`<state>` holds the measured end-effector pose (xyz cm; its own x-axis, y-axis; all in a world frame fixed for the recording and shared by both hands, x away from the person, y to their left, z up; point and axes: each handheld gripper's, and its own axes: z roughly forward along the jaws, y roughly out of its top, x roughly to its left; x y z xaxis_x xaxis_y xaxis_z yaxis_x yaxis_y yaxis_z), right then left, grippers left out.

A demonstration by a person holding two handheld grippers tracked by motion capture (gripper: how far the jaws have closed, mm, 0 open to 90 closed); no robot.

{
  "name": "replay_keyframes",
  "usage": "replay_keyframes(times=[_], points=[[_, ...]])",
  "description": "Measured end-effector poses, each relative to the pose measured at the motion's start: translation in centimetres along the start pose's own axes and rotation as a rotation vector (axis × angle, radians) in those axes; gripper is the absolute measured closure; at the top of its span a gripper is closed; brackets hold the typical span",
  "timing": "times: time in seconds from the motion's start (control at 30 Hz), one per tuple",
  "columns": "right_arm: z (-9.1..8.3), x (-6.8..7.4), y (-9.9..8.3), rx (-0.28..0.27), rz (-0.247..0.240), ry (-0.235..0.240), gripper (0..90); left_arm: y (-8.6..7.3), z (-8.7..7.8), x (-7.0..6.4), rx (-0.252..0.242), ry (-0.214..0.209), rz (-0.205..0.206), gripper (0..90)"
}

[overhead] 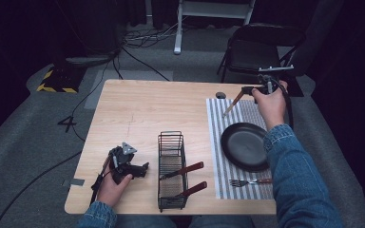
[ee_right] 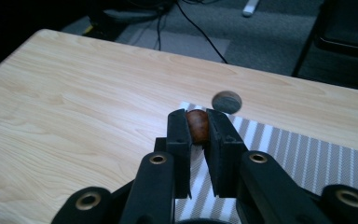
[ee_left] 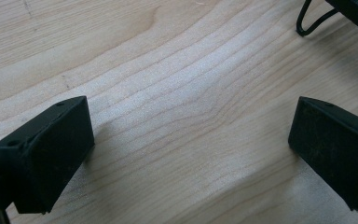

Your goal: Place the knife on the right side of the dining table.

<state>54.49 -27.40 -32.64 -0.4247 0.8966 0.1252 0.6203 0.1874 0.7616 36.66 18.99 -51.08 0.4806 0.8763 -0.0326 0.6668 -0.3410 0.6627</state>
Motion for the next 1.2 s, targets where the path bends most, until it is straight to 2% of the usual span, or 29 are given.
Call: replay_keyframes(times=[0.1,0.17,0.2,0.27,0.3,0.37,0.4,0.47,0.53,0.77,1.0,1.2], points=[[0.1,-0.4,-0.4,-0.013,0.036,0.008,80.5,0.0,0.0,0.0,0.0,0.0,0.0,0.2],[0.2,-0.5,-0.6,-0.019,0.043,0.002,80.4,0.0,0.0,0.0,-0.001,-0.001,-0.003,0.2],[0.2,-0.9,-0.9,-0.03,0.069,0.0,80.3,0.0,0.0,0.0,-0.001,-0.001,-0.003,0.2],[0.1,-1.1,-0.9,-0.027,0.075,-0.004,80.1,0.0,0.0,0.0,-0.001,-0.001,-0.003,0.2],[0.0,-1.4,-1.0,-0.011,0.083,-0.027,78.9,0.0,0.0,0.0,0.0,-0.001,-0.002,0.2],[0.0,-1.6,-1.0,-0.004,0.08,-0.045,77.9,0.0,0.0,0.0,0.0,-0.001,-0.002,0.2],[0.0,-1.9,-1.2,0.006,0.081,-0.08,76.3,0.0,0.0,0.0,0.0,-0.001,-0.001,0.2],[0.0,-2.0,-1.4,0.01,0.083,-0.095,75.5,0.0,0.0,0.0,-0.001,-0.001,-0.002,0.2],[0.0,-2.6,-1.7,0.024,0.084,-0.136,73.1,0.0,0.0,0.0,-0.001,-0.001,-0.003,0.2],[0.1,-3.7,-2.6,0.038,0.116,-0.166,70.1,0.0,0.0,0.0,0.003,-0.003,0.004,0.2],[0.3,-4.2,-3.1,0.043,0.105,-0.189,67.7,0.0,0.0,0.0,0.004,-0.003,0.005,0.2],[0.6,-5.1,-3.7,0.046,0.124,-0.209,64.9,0.0,0.0,0.1,0.005,-0.004,0.005,0.2]])
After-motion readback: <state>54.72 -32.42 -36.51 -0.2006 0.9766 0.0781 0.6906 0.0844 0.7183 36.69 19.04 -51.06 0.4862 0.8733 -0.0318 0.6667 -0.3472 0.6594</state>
